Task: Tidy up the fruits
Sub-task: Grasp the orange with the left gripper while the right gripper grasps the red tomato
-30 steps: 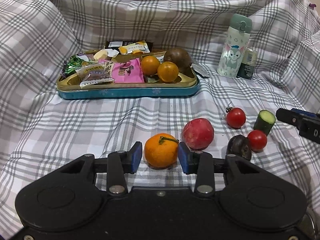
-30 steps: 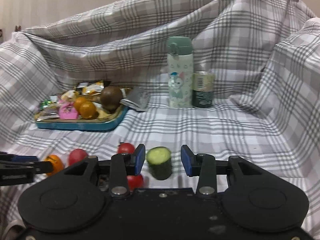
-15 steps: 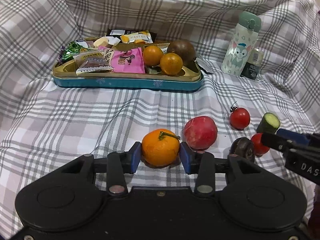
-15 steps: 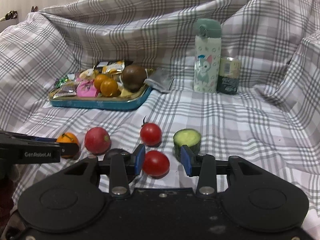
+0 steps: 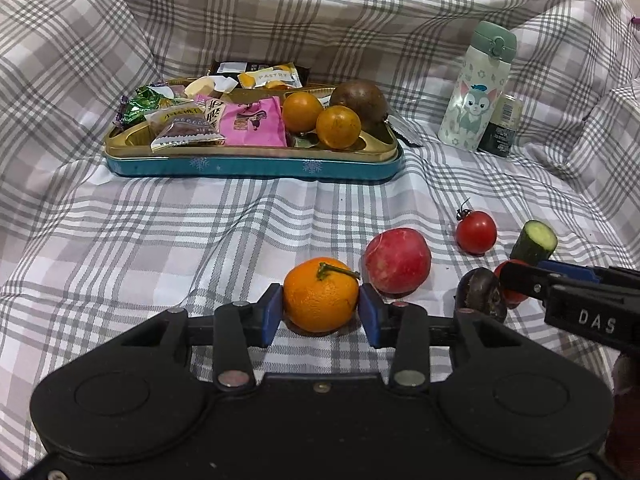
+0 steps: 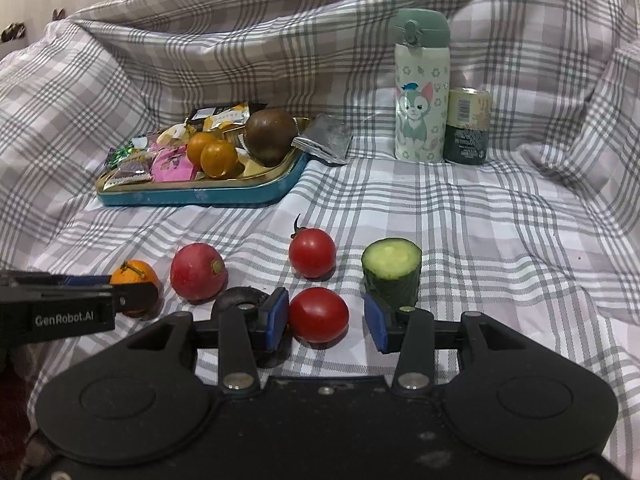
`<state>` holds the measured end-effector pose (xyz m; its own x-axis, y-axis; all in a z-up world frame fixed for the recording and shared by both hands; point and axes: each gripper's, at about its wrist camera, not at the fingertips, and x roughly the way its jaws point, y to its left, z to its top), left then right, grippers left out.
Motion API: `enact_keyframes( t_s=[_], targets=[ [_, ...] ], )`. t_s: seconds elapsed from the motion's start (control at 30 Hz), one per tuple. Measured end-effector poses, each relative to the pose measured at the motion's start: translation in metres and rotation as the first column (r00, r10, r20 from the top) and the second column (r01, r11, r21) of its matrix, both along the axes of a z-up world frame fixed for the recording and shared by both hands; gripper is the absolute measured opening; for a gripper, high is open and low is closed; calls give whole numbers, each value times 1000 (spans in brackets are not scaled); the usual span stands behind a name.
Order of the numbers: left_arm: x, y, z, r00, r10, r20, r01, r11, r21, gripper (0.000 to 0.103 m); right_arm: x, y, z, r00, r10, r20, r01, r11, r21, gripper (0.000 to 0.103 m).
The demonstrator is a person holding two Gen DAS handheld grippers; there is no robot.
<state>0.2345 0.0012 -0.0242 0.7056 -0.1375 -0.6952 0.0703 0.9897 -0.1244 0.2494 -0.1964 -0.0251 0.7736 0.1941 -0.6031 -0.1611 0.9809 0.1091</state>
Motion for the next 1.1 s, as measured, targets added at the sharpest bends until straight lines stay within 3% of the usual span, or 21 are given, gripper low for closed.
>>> enact_keyframes(
  t_s=[0.27, 0.37, 0.43, 0.77, 1.1],
  targets=[
    [0, 0, 0, 1000, -2, 2, 2, 1000, 5, 49, 15, -23, -3, 992, -40, -121, 63, 980, 191, 49],
    [-1, -1, 0, 1000, -5, 7, 5, 1000, 13, 49, 15, -25, -4, 990, -35, -134, 63, 975, 211, 42],
    [-1, -1, 0, 1000, -8, 8, 8, 1000, 17, 49, 13, -22, -3, 993, -15, -121, 40, 978, 205, 35],
    [-8, -2, 0, 999, -38, 12, 38, 998, 46, 49, -15, -19, 10, 999, -24, -29, 26, 997, 71, 34],
    [-8, -2, 0, 999, -42, 11, 42, 998, 47, 50, -27, -6, 3, 1000, 7, -28, -8, 998, -63, 38]
  ],
)
